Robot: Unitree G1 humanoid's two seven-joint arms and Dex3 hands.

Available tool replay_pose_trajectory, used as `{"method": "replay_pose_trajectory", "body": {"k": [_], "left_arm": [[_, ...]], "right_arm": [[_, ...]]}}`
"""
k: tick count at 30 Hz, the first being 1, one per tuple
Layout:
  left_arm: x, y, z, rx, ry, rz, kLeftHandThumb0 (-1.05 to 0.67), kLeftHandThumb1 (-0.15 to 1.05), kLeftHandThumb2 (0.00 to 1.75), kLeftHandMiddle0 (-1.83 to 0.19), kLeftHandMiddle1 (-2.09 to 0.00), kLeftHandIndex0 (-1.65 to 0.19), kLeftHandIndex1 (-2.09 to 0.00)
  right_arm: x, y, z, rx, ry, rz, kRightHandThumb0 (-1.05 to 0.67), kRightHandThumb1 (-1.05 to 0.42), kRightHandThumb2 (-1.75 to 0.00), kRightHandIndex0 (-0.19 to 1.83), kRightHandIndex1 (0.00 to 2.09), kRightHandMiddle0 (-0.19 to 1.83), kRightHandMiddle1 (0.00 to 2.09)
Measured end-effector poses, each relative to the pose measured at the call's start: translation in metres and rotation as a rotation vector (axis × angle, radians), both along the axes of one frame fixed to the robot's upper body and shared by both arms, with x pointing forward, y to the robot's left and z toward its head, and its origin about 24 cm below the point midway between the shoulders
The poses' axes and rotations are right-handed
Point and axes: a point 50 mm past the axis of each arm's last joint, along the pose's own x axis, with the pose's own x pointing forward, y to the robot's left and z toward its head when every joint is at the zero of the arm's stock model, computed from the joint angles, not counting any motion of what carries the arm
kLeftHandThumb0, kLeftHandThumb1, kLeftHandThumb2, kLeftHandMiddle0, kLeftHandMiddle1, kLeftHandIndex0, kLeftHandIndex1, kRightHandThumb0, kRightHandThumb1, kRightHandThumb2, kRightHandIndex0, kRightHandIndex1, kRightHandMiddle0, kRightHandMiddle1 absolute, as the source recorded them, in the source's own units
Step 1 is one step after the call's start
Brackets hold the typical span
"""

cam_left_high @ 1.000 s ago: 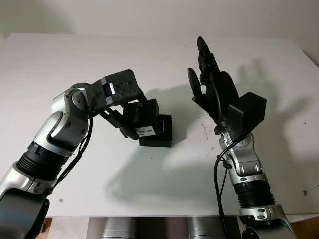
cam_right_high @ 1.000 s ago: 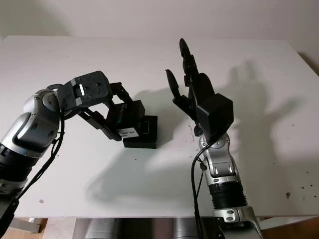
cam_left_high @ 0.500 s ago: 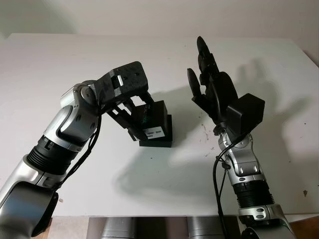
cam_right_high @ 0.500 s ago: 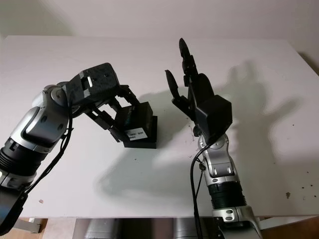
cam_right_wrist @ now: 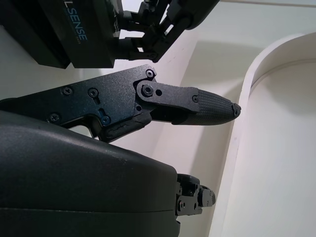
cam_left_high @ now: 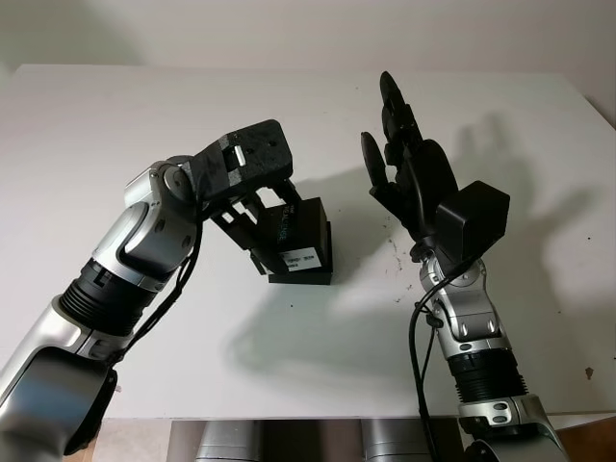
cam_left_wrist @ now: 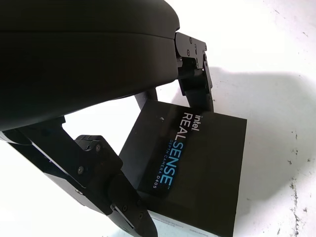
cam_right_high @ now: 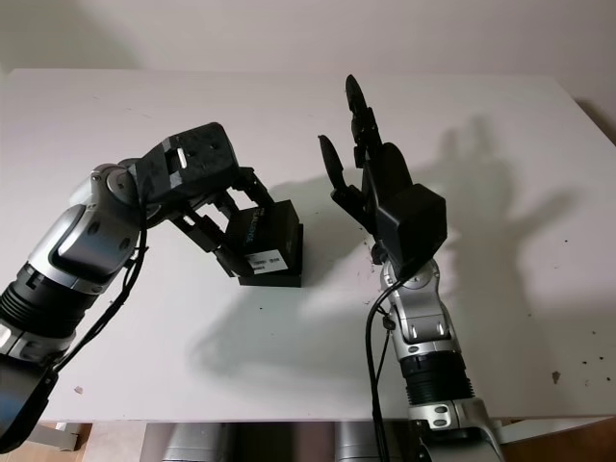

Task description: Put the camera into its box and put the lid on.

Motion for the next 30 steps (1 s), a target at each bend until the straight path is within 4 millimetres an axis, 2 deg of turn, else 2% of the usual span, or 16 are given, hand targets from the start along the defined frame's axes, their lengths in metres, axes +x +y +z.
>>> {"method": "replay_pose_trajectory", "body": {"k": [11,17,21,26,30], "left_arm": [[0.000,-0.004,-0.002,0.017,0.008,0.020,-0.15,0.91,0.06,-0.45,-1.83,-0.26,-1.79],[0.000,-0.006,-0.003,0.002,0.022,0.031,-0.14,0.91,0.06,-0.45,-1.86,-0.30,-1.85],[0.000,-0.011,-0.001,0.028,0.021,0.023,-0.15,0.91,0.06,-0.49,-1.84,-0.30,-1.83],[-0.001,-0.019,0.002,0.104,0.018,0.008,-0.20,0.90,0.05,-0.36,-1.85,-0.28,-1.76],[-0.001,-0.025,0.005,0.161,-0.001,-0.020,-0.19,0.90,0.05,-0.37,-1.84,-0.23,-1.71]], "right_arm": [[-0.001,0.001,-0.003,0.009,0.008,-0.009,-0.71,-1.05,-0.53,-0.10,0.06,-0.03,0.06],[-0.002,0.001,-0.004,0.009,0.009,-0.009,-0.71,-1.05,-0.54,-0.09,0.06,-0.02,0.06],[-0.002,0.002,-0.003,0.007,0.004,-0.005,-0.71,-1.05,-0.54,-0.10,0.05,-0.03,0.06],[-0.002,0.003,-0.003,0.008,0.003,-0.014,-0.72,-1.05,-0.52,-0.09,0.06,-0.02,0.06],[-0.002,0.006,-0.003,0.022,0.007,-0.013,-0.72,-1.05,-0.52,-0.08,0.06,-0.01,0.07]]}}
